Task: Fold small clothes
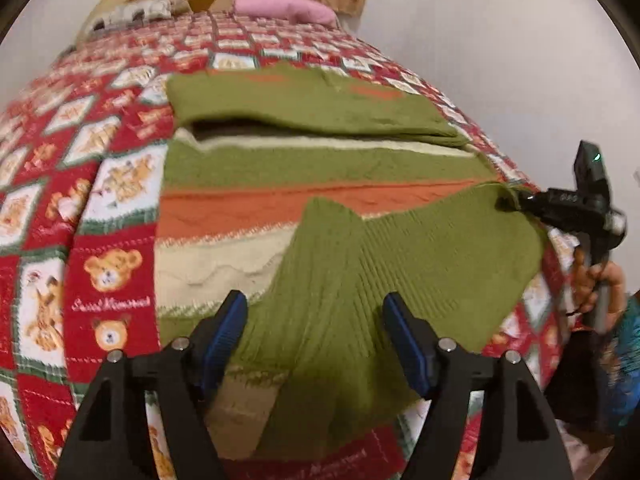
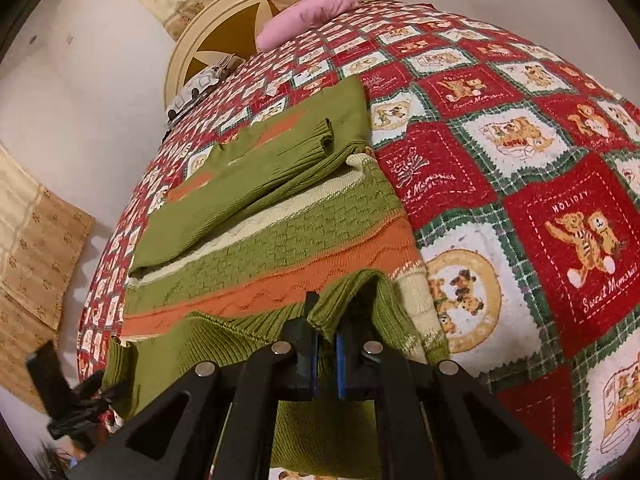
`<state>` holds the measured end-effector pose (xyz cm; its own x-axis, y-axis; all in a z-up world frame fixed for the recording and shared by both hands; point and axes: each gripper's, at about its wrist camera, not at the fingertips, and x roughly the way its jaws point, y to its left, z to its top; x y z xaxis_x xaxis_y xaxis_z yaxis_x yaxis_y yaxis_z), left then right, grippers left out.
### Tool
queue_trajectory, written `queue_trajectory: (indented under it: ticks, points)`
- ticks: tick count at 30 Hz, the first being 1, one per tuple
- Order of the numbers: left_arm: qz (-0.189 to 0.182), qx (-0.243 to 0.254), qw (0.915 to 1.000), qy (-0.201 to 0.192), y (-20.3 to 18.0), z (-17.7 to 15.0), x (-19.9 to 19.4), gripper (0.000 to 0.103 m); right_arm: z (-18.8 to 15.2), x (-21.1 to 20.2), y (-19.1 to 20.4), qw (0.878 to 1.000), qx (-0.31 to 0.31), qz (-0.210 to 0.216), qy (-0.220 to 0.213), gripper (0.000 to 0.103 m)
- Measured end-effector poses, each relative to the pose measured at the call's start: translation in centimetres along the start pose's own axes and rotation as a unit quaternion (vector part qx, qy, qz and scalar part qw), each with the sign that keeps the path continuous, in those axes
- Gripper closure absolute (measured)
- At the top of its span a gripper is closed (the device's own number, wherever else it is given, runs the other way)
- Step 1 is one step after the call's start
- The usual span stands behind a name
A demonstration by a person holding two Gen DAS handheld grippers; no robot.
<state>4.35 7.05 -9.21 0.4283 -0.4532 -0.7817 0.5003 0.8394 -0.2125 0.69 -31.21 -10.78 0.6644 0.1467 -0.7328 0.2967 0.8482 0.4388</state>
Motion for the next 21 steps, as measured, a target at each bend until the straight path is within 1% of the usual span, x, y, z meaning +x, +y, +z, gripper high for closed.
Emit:
queue_trajectory:
  ticks: [1,2,4,5,7,8,9,10,11,12,14,16,18,20,21]
  points:
    - [0.009,0.008,0.9999,-0.004,-0.3,-0.2,-0.2,0.040,0.0,0.0,-0.1,1.000,0.000,0.001,0.001,0.097]
    - [0.022,0.013,0.9996,-0.009,-0.5,-0.4,-0.5,0.060,-0.1,0.0,0.0,1.000,-0.001,0.001,0.001,0.097]
    - [0.023,0.003,0.9997,-0.008,0.0,-0.5,-0.7,0.079,0.1,-0.2,0.1,1.000,-0.005,0.011,0.005,0.096]
    - [0.018,-0.012,0.9997,-0.009,0.5,-0.5,-1.0,0.083,0.3,-0.5,0.0,1.000,0.000,0.024,0.010,0.096]
    - [0.012,-0.038,0.9991,-0.015,1.5,-0.7,-1.4,0.085,0.9,-2.0,-0.5,0.997,0.021,0.074,-0.009,0.095]
    - [0.009,-0.048,0.9987,-0.017,2.0,-0.8,-1.5,0.085,1.0,-3.0,-0.9,0.994,0.032,0.103,-0.028,0.092]
    - [0.006,-0.054,0.9984,-0.018,2.2,-0.8,-1.4,0.085,1.0,-4.1,-1.3,0.990,0.041,0.130,-0.047,0.084]
    - [0.000,-0.062,0.9979,-0.019,2.5,-1.0,-1.4,0.085,0.9,-5.2,-1.6,0.988,0.045,0.137,-0.064,0.076]
    - [-0.001,-0.064,0.9977,-0.020,2.5,-0.9,-1.3,0.085,0.7,-6.0,-1.7,0.988,0.043,0.120,-0.082,0.051]
    - [0.000,-0.064,0.9977,-0.021,2.4,-0.9,-1.3,0.085,0.3,-6.9,-1.6,0.990,0.033,0.094,-0.101,0.036]
    - [0.004,-0.060,0.9980,-0.020,2.0,-0.7,-1.0,0.085,-0.2,-8.1,-1.4,0.990,0.008,0.069,-0.119,0.036]
    - [0.004,-0.059,0.9981,-0.020,1.8,-0.5,-0.7,0.084,-0.4,-8.5,-1.5,0.991,-0.003,0.056,-0.118,0.036]
    - [0.000,-0.058,0.9981,-0.021,1.9,-0.4,-0.7,0.081,-0.6,-7.9,-1.0,0.993,-0.026,0.036,-0.108,0.036]
    - [-0.007,-0.060,0.9980,-0.022,1.9,-0.4,-0.7,0.073,-0.6,-6.8,-0.1,0.994,-0.055,0.013,-0.093,0.036]
    - [-0.013,-0.062,0.9977,-0.023,1.8,-0.4,-0.7,0.069,-0.6,-5.7,0.8,0.993,-0.082,-0.001,-0.081,0.036]
